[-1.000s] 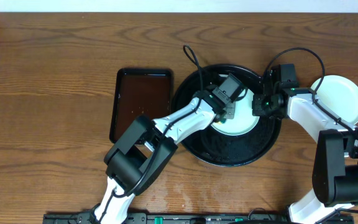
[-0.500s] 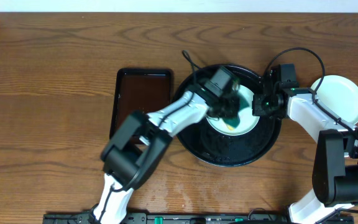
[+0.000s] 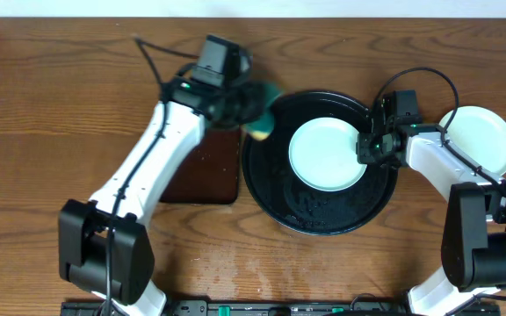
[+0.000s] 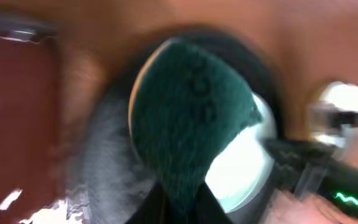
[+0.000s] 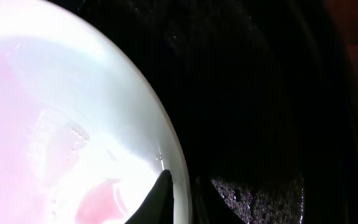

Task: Clean dirty plates on tray and stack at the side
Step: 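Return the sponge over the brown tray with the left gripper, then lift the pale green plate off the black tray with the right gripper, then carry the plate right and stack it on the plate pile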

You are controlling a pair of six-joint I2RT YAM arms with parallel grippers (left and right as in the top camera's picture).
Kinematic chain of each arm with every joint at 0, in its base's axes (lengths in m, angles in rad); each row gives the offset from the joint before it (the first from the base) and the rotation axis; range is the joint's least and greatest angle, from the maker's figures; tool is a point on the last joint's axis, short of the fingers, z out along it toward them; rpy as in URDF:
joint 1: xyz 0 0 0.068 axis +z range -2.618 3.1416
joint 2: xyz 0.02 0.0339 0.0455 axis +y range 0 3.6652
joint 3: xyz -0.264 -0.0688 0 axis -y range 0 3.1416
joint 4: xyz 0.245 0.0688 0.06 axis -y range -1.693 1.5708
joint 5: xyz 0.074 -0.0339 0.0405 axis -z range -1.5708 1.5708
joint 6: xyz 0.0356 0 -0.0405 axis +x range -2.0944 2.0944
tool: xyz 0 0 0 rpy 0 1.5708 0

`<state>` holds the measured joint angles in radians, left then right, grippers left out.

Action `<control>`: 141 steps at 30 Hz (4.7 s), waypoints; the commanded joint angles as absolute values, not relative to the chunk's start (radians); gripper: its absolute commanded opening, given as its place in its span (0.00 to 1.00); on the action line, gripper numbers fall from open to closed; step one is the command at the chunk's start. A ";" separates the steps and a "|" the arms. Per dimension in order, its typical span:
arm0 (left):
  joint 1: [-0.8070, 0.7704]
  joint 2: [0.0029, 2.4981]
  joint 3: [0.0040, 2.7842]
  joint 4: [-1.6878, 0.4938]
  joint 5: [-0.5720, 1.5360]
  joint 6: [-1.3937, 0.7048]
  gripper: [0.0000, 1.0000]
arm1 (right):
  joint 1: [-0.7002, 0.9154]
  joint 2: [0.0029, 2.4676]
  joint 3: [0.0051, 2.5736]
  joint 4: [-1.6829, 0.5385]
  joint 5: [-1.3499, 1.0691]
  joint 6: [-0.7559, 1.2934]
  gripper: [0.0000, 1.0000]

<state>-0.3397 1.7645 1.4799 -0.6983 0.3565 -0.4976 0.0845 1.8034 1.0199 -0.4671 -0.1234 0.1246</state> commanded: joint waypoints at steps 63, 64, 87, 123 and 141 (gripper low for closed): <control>-0.187 1.792 1.258 -0.728 0.007 -0.385 0.08 | 0.230 1.466 1.081 -0.453 0.192 0.080 0.01; -0.187 1.792 1.258 -0.728 0.007 -0.385 0.08 | 0.246 1.466 1.081 -0.452 0.210 0.080 0.01; -0.187 1.792 1.258 -0.731 0.007 -0.385 0.08 | 0.799 1.466 1.081 -0.298 1.221 -0.220 0.01; -0.186 1.792 1.258 -0.731 0.007 -0.385 0.08 | 0.883 1.466 1.078 -0.188 1.217 -0.223 0.01; -0.187 1.792 1.258 -0.731 0.007 -0.385 0.08 | 0.246 1.466 1.078 -0.435 0.153 0.301 0.01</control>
<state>-0.1886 1.7824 1.2625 -0.7292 0.0196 -0.3943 0.3443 1.4799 1.0657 -0.4343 0.3882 0.2180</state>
